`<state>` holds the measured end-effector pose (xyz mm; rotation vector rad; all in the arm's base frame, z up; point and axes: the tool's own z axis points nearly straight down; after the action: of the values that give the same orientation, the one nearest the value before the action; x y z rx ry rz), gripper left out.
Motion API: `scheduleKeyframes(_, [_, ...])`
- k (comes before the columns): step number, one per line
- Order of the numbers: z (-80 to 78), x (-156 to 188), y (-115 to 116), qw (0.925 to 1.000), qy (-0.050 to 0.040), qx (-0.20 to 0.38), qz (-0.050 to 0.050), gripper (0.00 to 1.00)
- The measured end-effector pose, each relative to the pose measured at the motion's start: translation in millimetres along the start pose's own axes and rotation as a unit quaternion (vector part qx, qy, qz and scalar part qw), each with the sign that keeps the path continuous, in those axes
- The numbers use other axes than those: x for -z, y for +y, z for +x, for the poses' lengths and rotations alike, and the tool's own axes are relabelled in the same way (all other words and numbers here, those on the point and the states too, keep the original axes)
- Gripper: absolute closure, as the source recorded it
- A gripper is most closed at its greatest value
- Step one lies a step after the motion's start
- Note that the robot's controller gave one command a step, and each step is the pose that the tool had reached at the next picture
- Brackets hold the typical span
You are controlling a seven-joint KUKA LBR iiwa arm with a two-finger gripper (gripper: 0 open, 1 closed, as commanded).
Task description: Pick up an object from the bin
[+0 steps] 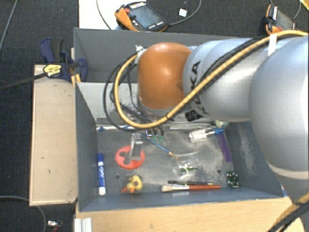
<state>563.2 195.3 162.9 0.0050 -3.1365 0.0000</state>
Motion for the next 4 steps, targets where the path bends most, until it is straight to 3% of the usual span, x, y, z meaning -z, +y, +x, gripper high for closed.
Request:
scheduleKeyframes(1, [-2.0, 4.9, -1.2, 1.0, -0.0039, -0.003, -0.001, 0.0])
scheduleKeyframes(2, [9.9, -90.5, -7.4, 0.9928, -0.0032, -0.12, -0.001, 0.0])
scheduleKeyframes(3, [0.5, -91.6, -20.8, 0.9948, -0.0084, -0.101, -0.003, 0.0])
scheduleKeyframes(4, [-0.8, -91.3, 60.3, 1.0, -0.0048, -0.003, -0.003, 0.0])
